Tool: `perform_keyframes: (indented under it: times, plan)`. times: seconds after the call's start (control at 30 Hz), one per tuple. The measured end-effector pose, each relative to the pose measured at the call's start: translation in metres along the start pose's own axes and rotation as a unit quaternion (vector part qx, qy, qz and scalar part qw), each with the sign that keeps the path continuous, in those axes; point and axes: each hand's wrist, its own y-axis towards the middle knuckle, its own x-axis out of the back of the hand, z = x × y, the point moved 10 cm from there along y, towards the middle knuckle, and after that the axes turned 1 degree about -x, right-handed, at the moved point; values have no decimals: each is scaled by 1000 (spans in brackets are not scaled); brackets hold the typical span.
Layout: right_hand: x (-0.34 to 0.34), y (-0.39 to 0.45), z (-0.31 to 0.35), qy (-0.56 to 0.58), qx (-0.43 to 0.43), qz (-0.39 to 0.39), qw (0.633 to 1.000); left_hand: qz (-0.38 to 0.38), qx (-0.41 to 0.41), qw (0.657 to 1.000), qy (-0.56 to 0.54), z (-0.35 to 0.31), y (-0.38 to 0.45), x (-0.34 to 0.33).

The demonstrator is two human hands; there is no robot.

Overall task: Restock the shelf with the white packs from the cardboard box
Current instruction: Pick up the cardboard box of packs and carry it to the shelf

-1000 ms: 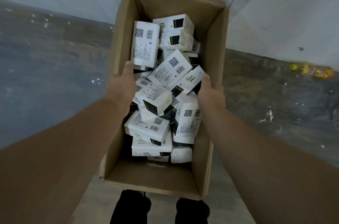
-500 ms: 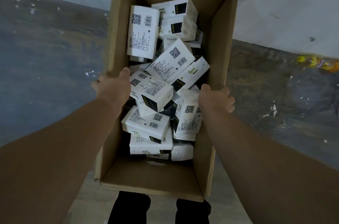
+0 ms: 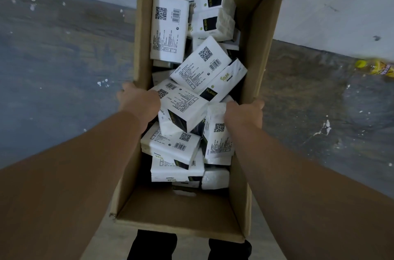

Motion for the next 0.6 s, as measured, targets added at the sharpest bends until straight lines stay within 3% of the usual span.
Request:
perform_keyframes:
  times: [0.17,0.4,0.6]
  plan:
    - [1,10,-2,-20,3,-14,1000,-33,-20,999,38,3,15,5]
    - [15,15,-1,-83,27,-48,995,11,-74,983,165,-7,19,-3]
    - [16,14,0,-50,29,-39,998,3,-116,964,239,-17,7,2]
